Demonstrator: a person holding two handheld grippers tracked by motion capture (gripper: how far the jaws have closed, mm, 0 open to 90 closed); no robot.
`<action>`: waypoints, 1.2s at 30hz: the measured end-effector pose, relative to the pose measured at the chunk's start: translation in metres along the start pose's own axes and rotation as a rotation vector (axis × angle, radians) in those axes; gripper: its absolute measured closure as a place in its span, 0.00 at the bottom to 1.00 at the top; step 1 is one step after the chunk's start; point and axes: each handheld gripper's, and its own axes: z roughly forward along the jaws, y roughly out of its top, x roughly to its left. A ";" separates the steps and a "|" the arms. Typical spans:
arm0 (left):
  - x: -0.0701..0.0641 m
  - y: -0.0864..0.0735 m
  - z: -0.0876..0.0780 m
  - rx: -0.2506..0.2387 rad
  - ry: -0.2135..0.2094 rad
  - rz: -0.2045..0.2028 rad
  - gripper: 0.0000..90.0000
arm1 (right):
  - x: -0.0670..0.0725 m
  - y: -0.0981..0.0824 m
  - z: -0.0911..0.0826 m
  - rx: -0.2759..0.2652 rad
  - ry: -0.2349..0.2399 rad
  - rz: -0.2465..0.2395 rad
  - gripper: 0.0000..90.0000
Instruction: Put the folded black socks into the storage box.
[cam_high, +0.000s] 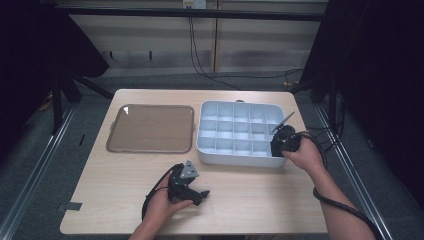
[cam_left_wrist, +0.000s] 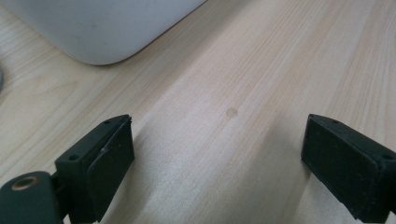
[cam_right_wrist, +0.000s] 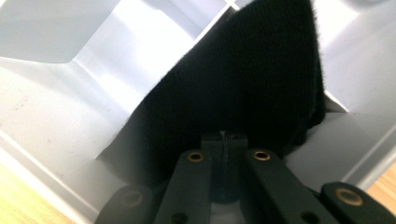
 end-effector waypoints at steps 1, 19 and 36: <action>0.000 0.000 0.000 0.000 0.000 0.000 0.10 | 0.000 0.000 0.000 -0.001 -0.001 0.000 1.00; 0.000 0.000 0.001 -0.006 0.000 -0.007 0.10 | -0.001 0.001 -0.012 0.005 -0.024 -0.009 0.93; 0.000 0.000 0.001 -0.007 0.000 -0.006 0.10 | -0.006 0.000 -0.040 -0.071 -0.027 0.013 0.81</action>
